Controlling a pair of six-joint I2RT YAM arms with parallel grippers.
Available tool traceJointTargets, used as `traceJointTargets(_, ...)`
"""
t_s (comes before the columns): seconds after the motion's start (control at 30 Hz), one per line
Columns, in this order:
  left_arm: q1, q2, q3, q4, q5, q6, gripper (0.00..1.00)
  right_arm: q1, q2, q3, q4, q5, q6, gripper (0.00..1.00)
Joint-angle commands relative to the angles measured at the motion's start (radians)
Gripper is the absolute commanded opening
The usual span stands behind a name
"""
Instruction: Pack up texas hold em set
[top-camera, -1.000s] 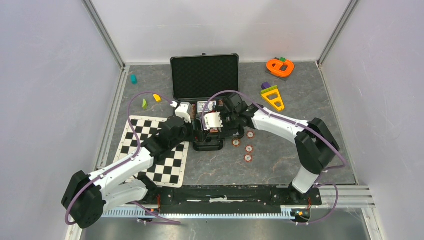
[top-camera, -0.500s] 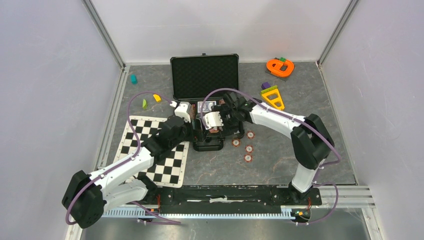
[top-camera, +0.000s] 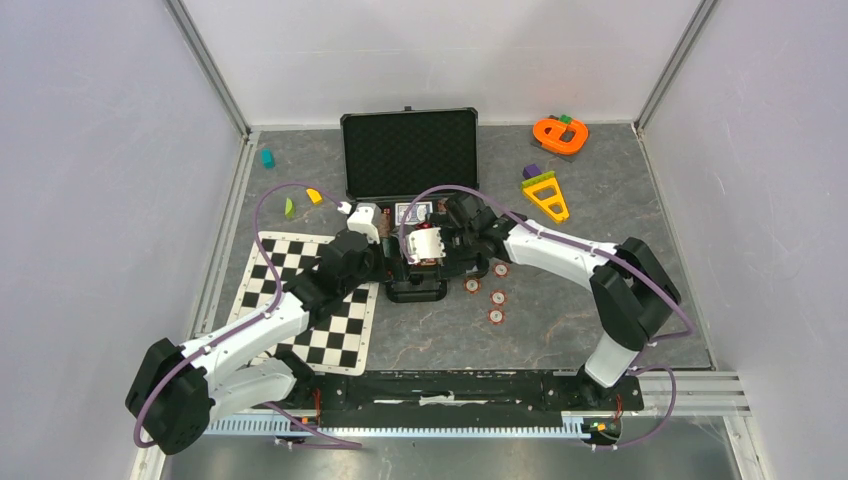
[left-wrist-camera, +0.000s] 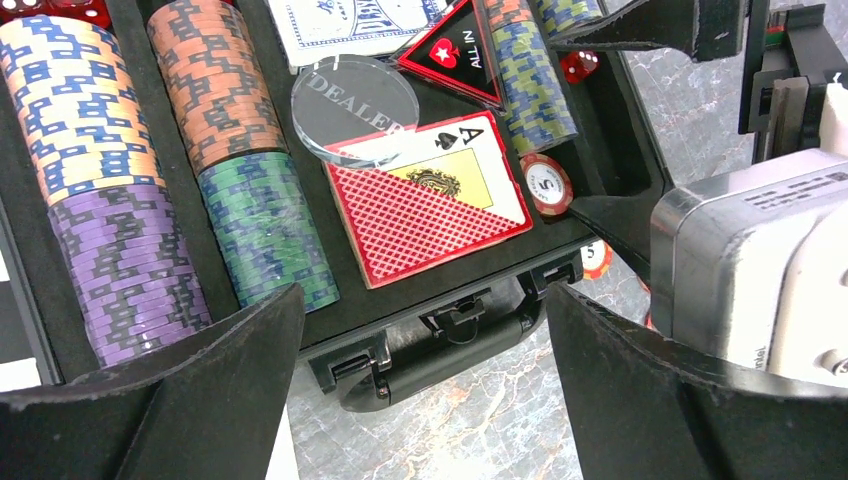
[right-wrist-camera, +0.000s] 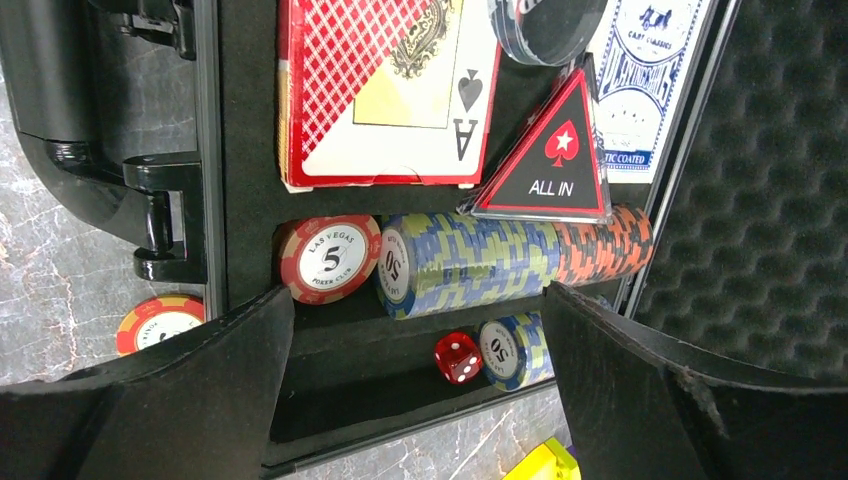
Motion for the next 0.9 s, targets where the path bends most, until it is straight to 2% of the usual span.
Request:
traceJointTargets(0.0,-0.007,-0.008,0.034,0.047,0.019,0.007,0.96,0.009,-0.011,-0.047,0.287,0.072,0.065,0.98)
traceJointTargets(0.17,-0.006,-0.023,0.028,0.047,0.021,0.003,0.96,0.006,-0.144,-0.222,0.597,0.128,0.156,0.98)
traceJointTargets(0.27,-0.007,-0.028,0.024,0.047,0.021,0.002,0.96,0.003,-0.198,-0.294,0.682,0.136,0.193,0.98)
traceJointTargets(0.67,-0.007,-0.025,0.022,0.05,0.037,-0.002,0.96,-0.033,-0.239,-0.296,0.618,0.074,0.205,0.98)
traceJointTargets(0.87,-0.008,0.026,0.048,0.049,0.086,0.001,0.95,-0.035,-0.218,-0.277,0.562,0.044,0.189,0.98)
